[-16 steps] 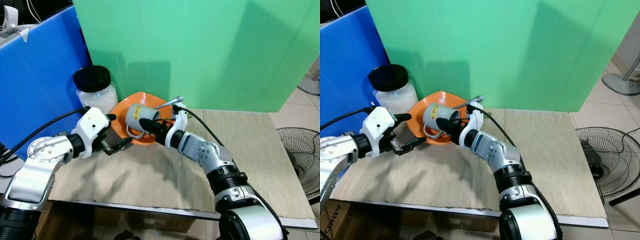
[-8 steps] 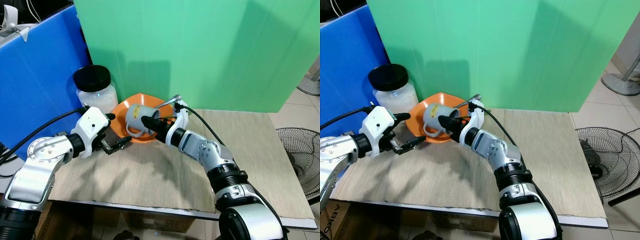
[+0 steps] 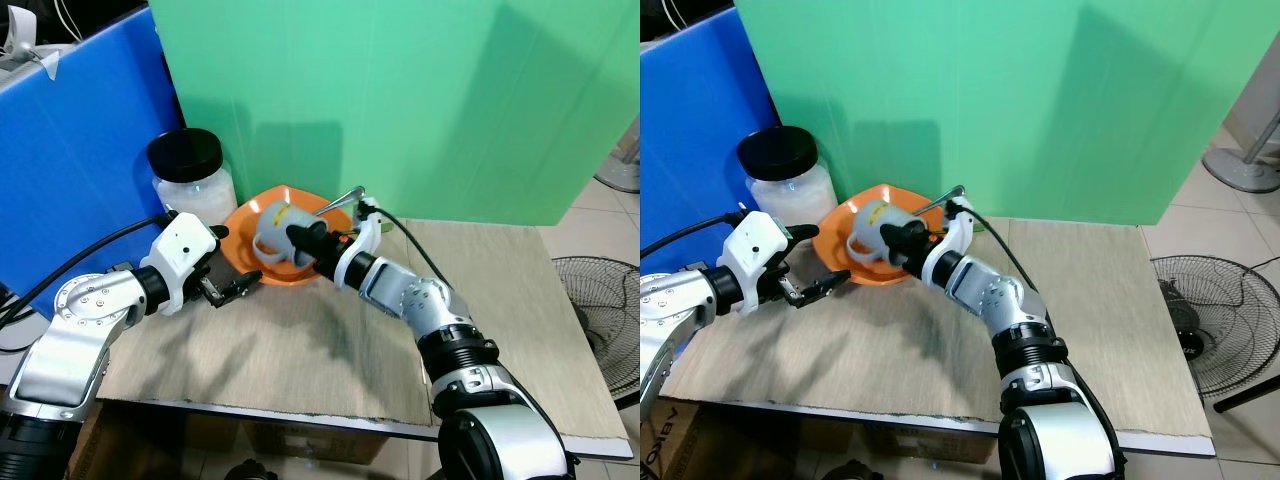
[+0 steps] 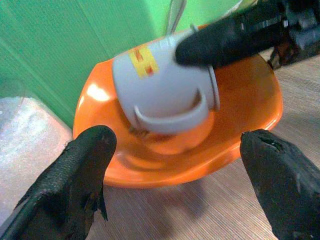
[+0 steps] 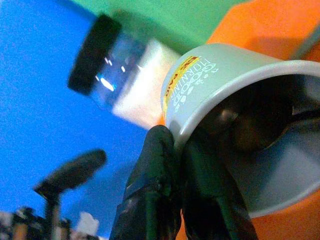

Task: Setting the table

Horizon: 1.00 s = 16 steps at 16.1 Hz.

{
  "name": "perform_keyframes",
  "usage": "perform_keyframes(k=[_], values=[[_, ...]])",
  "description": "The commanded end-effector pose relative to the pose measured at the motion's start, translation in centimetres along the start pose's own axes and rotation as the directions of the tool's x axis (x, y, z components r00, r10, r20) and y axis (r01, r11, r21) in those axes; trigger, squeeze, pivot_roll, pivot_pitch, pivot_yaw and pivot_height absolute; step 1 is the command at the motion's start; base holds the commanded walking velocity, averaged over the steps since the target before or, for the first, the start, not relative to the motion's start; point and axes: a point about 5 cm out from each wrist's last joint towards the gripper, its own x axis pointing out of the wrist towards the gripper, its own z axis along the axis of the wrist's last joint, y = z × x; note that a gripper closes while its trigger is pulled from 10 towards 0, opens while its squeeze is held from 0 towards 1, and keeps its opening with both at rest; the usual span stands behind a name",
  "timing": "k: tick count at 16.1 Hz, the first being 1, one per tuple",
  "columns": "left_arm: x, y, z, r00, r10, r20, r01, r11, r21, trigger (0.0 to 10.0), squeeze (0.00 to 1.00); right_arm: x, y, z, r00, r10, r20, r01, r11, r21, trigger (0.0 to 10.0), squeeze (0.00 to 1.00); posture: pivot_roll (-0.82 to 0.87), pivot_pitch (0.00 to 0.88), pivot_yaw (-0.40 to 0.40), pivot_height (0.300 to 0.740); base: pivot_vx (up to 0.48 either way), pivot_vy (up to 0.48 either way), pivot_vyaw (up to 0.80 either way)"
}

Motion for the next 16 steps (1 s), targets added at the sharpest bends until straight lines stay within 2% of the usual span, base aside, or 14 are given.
perform_keyframes(k=[1,3,7,9,12,16], values=[[-0.2,0.4,0.2,1.000,0.016,-0.004,-0.016,1.000,0.009,10.0,0.00,3.1,5.0,-1.0,0.982,0.189,-0.008,-0.188,0.981,0.048,0.0,0.00,0.15,0.000,-0.013,0.740,0.000,0.000,0.00],[-0.3,0.4,0.2,1.000,0.020,-0.005,-0.020,1.000,0.010,10.0,0.00,2.9,5.5,-0.3,0.970,0.242,0.041,-0.245,0.962,0.121,0.0,0.00,0.15,0.000,-0.014,0.740,0.000,0.000,0.00],[-0.3,0.4,0.0,1.000,0.026,-0.010,-0.026,1.000,0.014,10.0,0.00,2.4,6.9,0.3,0.927,0.364,0.089,-0.374,0.910,0.179,0.0,0.00,0.15,0.000,-0.015,0.740,0.000,0.000,0.00],[-0.4,0.5,0.0,1.000,0.028,-0.013,-0.027,0.999,0.017,10.0,0.00,2.3,7.2,0.5,0.913,0.394,0.105,-0.408,0.892,0.197,0.0,0.00,0.15,0.000,-0.016,0.740,0.000,0.000,0.00],[-0.4,0.5,0.0,0.999,0.030,-0.016,-0.030,0.999,0.019,10.0,0.00,1.9,7.9,1.1,0.877,0.451,0.167,-0.480,0.843,0.242,0.0,0.00,0.15,0.000,-0.019,0.740,0.000,0.000,0.00],[-0.4,0.5,-0.1,0.999,0.034,-0.019,-0.034,0.999,0.021,10.0,0.00,1.9,8.1,0.9,0.877,0.457,0.148,-0.480,0.843,0.242,0.0,0.00,0.15,0.000,-0.019,0.740,0.000,0.000,0.00]])
